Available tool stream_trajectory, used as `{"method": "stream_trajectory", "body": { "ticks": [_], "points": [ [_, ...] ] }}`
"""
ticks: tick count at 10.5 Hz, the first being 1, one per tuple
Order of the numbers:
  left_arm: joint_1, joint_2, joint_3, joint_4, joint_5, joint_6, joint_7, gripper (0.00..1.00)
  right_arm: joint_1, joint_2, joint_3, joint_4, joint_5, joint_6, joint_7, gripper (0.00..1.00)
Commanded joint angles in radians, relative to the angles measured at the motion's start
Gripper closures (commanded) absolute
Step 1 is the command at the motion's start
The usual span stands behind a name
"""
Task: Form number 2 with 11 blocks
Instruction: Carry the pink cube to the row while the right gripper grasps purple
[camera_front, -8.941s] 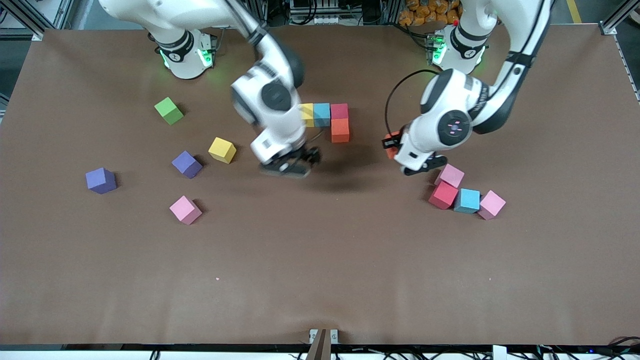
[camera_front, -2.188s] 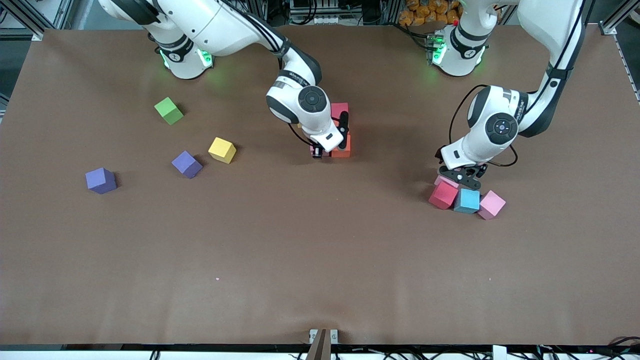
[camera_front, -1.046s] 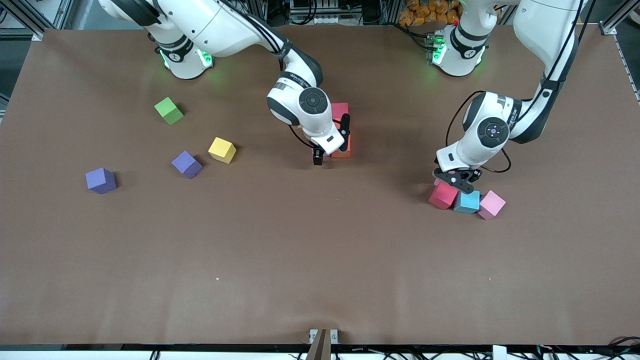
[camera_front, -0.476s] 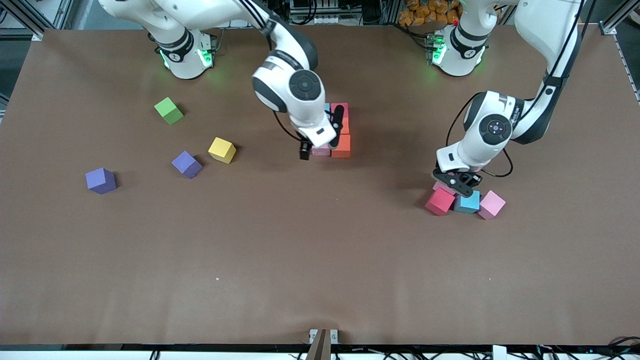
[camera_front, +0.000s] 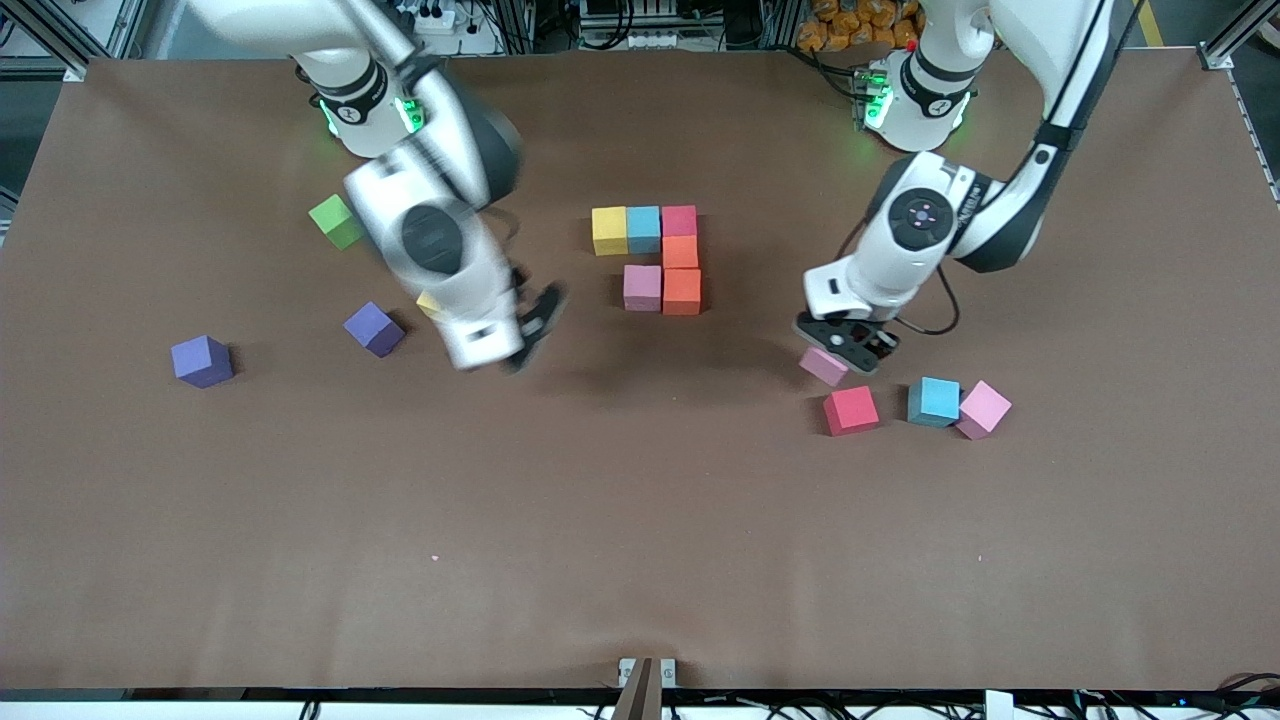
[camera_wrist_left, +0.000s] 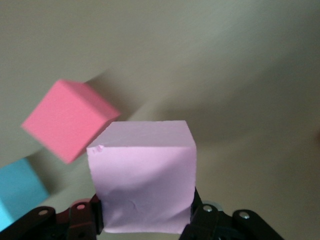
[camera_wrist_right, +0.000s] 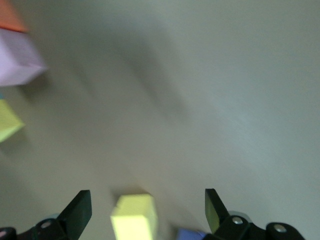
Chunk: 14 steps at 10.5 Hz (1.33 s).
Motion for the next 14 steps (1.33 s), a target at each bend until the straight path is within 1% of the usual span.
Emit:
{"method": "stream_trajectory", "body": {
  "ticks": [1, 2, 4, 5, 7, 8, 9, 11, 14],
  "points": [
    [-0.067, 0.029, -0.015, 0.097, -0.07, -0.078, -0.134, 0.74, -0.156, -0.019, 0.018, -0.057, 0.022, 0.014, 0.003, 0.0],
    [-0.12, 0.038, -0.013, 0.139, -0.105, -0.123, -0.185, 0.76, -0.204, -0.033, 0.018, -0.107, 0.022, 0.034, 0.003, 0.0],
    [-0.206, 0.06, -0.01, 0.22, -0.11, -0.178, -0.229, 0.76, -0.262, -0.091, 0.019, -0.251, 0.022, 0.112, 0.001, 0.0],
    [-0.242, 0.081, -0.012, 0.254, -0.1, -0.18, -0.231, 0.76, -0.266, -0.131, 0.019, -0.335, 0.022, 0.164, 0.001, 0.0],
    [-0.329, 0.127, -0.009, 0.321, -0.083, -0.18, -0.211, 0.75, -0.286, -0.18, 0.019, -0.465, 0.022, 0.245, -0.001, 0.0],
    [-0.345, 0.143, -0.01, 0.347, -0.056, -0.18, -0.205, 0.76, -0.286, -0.204, 0.019, -0.54, 0.022, 0.324, -0.001, 0.0],
    [-0.365, 0.152, -0.01, 0.363, -0.043, -0.18, -0.2, 0.76, -0.286, -0.217, 0.019, -0.59, 0.022, 0.378, -0.001, 0.0],
    [-0.406, 0.185, -0.012, 0.398, -0.026, -0.18, -0.165, 0.76, -0.293, -0.231, 0.019, -0.632, 0.022, 0.402, -0.004, 0.0],
    [-0.464, 0.262, -0.008, 0.481, -0.023, -0.18, -0.119, 0.77, -0.315, -0.231, 0.016, -0.72, 0.022, 0.541, -0.049, 0.0]
  ]
}}
